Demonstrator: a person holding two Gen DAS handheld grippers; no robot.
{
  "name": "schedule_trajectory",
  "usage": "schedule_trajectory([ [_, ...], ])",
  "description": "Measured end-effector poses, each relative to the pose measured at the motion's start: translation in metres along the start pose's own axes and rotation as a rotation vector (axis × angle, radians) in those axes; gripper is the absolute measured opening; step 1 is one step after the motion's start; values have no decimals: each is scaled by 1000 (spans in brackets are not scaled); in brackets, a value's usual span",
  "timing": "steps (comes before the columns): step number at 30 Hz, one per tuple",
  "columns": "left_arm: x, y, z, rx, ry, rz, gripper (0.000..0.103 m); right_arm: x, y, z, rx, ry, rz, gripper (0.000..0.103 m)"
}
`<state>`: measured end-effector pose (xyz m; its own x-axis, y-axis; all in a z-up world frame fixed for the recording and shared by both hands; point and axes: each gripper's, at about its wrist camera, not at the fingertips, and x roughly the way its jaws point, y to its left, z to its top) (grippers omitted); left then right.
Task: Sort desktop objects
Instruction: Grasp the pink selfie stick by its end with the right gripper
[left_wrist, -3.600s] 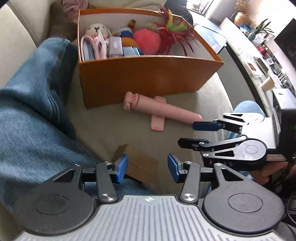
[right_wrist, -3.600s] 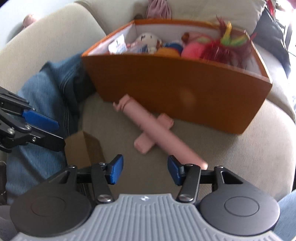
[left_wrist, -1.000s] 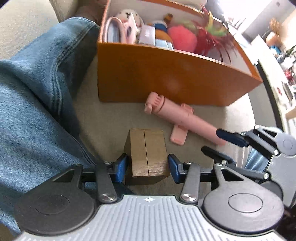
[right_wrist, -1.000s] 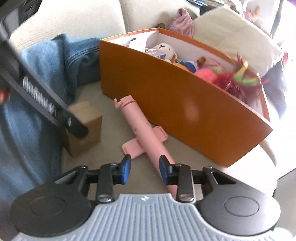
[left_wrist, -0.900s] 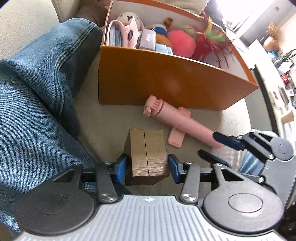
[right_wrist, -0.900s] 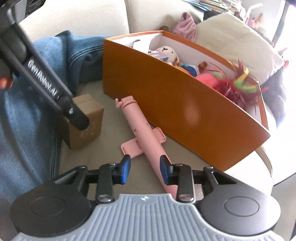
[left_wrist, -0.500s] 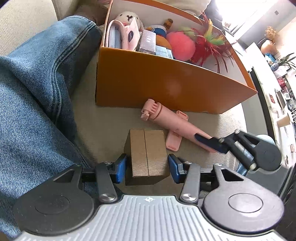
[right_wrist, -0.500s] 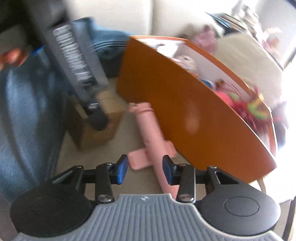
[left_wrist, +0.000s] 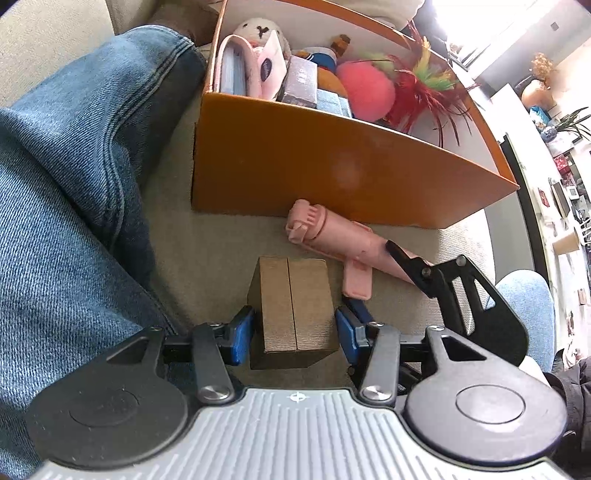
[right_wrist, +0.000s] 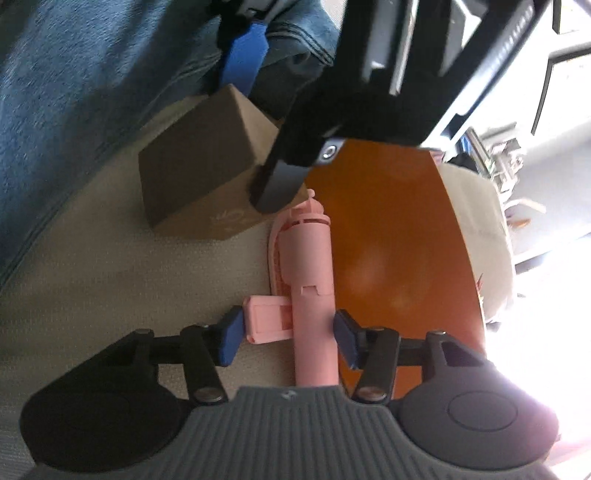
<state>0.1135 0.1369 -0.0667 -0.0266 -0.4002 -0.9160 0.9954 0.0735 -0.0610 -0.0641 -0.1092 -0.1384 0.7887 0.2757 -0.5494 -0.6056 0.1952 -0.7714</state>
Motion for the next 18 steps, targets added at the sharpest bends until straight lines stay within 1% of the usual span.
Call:
schedule_trajectory([
  [1, 0, 0, 0, -2, 0, 0, 55, -2, 0, 0, -9, -4, -2, 48],
  [2, 0, 0, 0, -2, -1, 0, 55, -5, 0, -1, -21, -6, -3, 40],
  [4, 1, -1, 1, -1, -2, -3, 55, -9, -2, -2, -30, -9, -10, 35],
  [5, 1, -2, 1, 1, -3, -4, 55, -10, -3, -3, -29, -6, 3, 30],
  [7, 2, -4, 1, 7, -5, -3, 55, -9, -6, -4, -21, -6, 45, 22],
  [8, 3, -4, 1, 8, -5, -3, 55, -8, -5, -4, -36, -10, 57, 22],
  [10, 2, -5, 0, 10, -6, -3, 55, -6, -1, -4, -72, -24, 49, 21],
  [12, -1, -6, -2, 13, -14, -1, 55, -6, -1, -4, -79, -25, 50, 16],
  [16, -7, -5, -6, 20, -34, 1, 55, -20, -20, -5, -23, -60, 35, 8],
  [17, -9, -5, -6, 22, -38, 0, 55, -25, -28, -5, 4, -66, 43, 7],
  [18, -12, -5, -6, 29, -43, -1, 55, -29, -39, -5, 49, -67, 73, 7],
])
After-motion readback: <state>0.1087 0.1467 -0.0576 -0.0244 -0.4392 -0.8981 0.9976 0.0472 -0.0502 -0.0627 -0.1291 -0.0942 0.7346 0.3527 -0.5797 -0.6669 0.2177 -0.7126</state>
